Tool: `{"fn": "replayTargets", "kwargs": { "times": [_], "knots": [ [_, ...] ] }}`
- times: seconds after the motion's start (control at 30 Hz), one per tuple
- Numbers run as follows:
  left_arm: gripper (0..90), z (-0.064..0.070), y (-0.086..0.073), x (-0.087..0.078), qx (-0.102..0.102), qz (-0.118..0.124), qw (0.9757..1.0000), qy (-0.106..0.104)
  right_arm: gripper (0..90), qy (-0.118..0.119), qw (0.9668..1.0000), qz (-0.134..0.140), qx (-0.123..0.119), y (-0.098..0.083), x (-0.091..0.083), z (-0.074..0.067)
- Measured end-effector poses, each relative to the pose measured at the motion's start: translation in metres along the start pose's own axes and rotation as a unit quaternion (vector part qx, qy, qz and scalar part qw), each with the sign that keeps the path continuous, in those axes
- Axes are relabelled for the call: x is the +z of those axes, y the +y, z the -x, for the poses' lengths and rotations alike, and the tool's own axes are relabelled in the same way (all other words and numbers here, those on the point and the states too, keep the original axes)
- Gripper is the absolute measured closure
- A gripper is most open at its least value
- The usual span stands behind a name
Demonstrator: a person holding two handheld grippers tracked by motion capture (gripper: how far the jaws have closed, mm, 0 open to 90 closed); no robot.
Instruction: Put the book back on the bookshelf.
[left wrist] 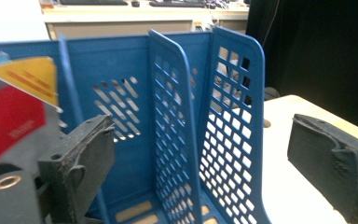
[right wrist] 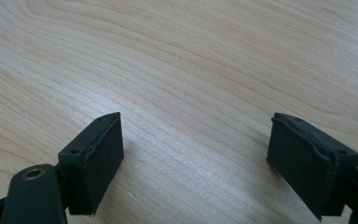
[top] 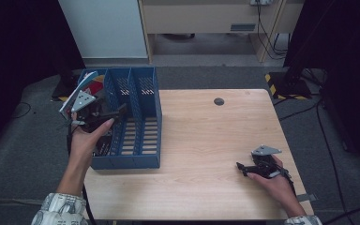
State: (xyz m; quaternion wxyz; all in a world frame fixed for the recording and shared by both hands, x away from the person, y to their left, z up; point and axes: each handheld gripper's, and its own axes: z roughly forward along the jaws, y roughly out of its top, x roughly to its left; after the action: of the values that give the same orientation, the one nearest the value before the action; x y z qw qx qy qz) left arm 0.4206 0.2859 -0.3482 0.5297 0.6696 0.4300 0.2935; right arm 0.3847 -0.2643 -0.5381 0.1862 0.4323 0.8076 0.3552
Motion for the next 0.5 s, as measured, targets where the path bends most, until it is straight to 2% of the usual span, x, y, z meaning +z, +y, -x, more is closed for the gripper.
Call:
{"fn": "replayTargets", "kwargs": {
  "times": [0.2, 0.3, 0.4, 0.43, 0.5],
  "knots": [
    [5.4, 0.01, -0.01, 0.012, 0.003, -0.014, 0.9998, -0.016, 18.4, 0.0, 1.0, 0.0, 0.0, 0.0, 0.0, 0.0],
    [5.4, 0.016, -0.014, 0.017, 0.005, -0.02, 0.9997, -0.017, 18.4, 0.0, 1.0, 0.0, 0.0, 0.0, 0.0, 0.0],
    [5.3, 0.027, -0.023, 0.026, 0.009, -0.029, 0.9991, -0.031, 18.4, 0.0, 1.0, 0.0, 0.0, 0.0, 0.0, 0.0],
    [5.2, 0.027, -0.023, 0.026, 0.009, -0.029, 0.9991, -0.031, 18.4, 0.0, 1.0, -0.001, -0.002, 0.0, 0.0, 0.0],
    [4.8, 0.038, -0.029, 0.032, 0.017, -0.04, 0.9982, -0.041, 18.4, 0.0, 1.0, -0.001, 0.0, 0.0, 0.0, 0.0]
  ]
}}
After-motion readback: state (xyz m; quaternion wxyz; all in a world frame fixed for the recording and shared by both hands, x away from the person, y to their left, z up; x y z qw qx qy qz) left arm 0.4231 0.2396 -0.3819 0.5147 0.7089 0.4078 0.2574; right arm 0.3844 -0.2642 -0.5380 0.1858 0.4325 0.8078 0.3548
